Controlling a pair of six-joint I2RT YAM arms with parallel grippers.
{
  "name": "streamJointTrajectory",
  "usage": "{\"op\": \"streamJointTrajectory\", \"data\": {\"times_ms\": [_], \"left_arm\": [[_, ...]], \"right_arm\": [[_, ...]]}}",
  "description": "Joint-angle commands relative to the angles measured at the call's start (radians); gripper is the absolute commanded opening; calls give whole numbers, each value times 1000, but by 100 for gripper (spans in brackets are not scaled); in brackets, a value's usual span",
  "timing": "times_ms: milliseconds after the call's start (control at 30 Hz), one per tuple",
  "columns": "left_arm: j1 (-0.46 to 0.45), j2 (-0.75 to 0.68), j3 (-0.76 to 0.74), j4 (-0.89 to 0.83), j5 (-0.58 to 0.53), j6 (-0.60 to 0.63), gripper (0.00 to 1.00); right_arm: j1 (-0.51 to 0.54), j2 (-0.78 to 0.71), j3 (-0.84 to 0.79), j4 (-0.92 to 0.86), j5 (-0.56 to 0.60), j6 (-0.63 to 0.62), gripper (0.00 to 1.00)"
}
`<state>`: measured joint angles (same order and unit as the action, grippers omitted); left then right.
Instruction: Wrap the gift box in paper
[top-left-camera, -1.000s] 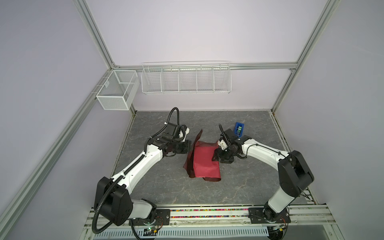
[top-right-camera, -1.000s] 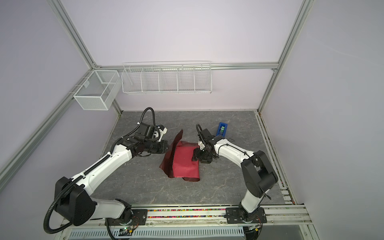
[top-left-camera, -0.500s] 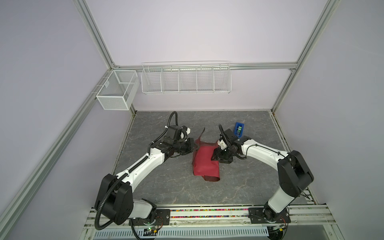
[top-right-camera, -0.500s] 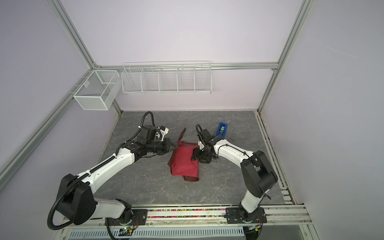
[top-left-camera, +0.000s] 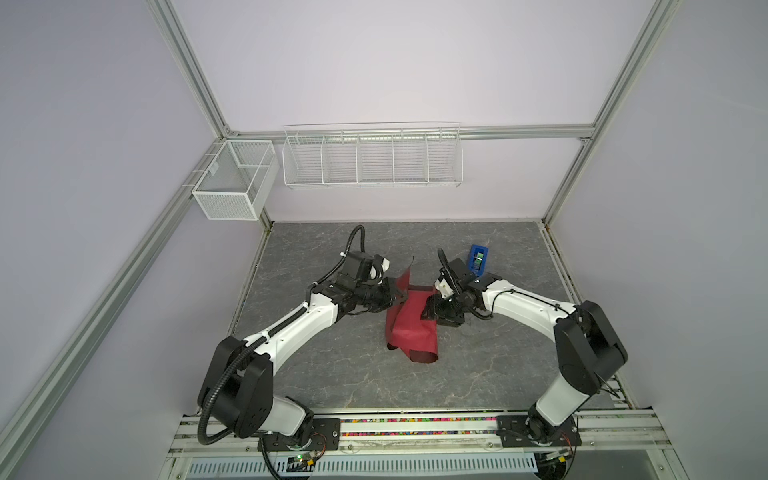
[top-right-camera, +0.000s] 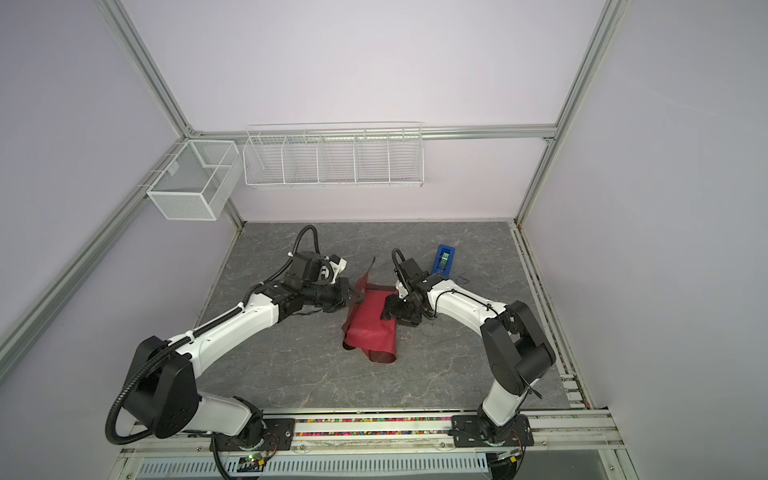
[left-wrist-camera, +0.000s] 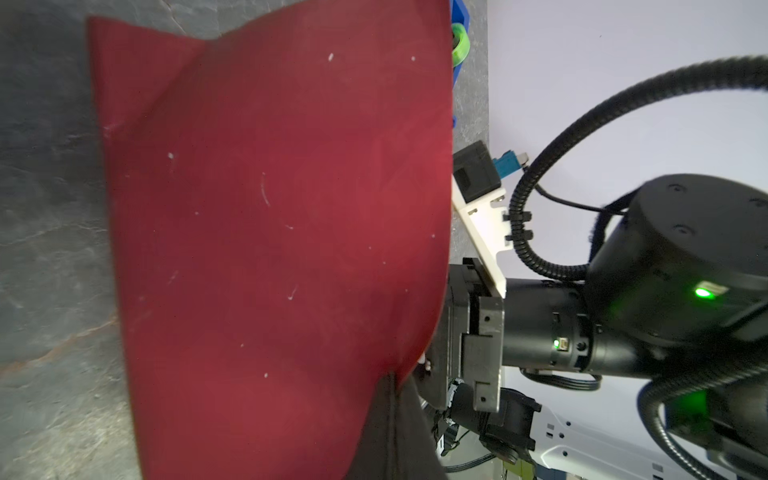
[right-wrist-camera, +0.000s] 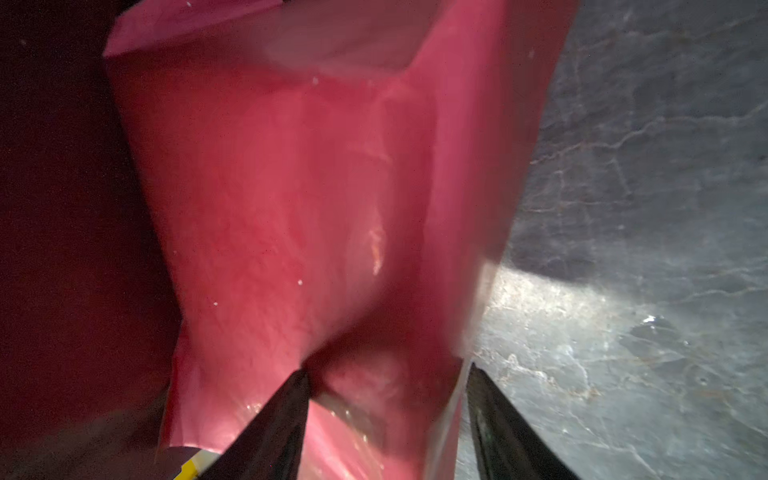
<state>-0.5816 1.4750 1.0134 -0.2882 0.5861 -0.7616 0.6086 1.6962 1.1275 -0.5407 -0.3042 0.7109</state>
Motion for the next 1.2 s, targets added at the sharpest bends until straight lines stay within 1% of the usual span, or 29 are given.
{"op": "streamJointTrajectory", "data": {"times_ms": [0,233,433,667,867,900,1000,1100,1167], "left_arm": [[-26,43,42,9,30,13,0],[-65,145,42,77,60,-25,0],[-72,210,27,64,47,-4,0],[-72,254,9,36,17,22,0],[-72,258,3,14,-6,34,0],[-72,256,4,14,-8,34,0],[-72,253,12,9,-6,36,0],[-72,249,24,3,-4,36,0],[-72,246,29,0,-5,36,0]], "right_arm": [[9,2,-37,-18,41,24,63],[10,-13,-42,-12,38,28,63],[9,-36,-43,-20,42,30,63],[3,-93,-40,-46,49,29,63],[-40,-179,-77,-33,32,34,64],[-50,-186,-89,-18,19,36,62],[-88,-179,-124,51,-70,38,49],[-101,-144,-133,100,-140,33,43],[-105,-118,-141,127,-163,36,40]]}}
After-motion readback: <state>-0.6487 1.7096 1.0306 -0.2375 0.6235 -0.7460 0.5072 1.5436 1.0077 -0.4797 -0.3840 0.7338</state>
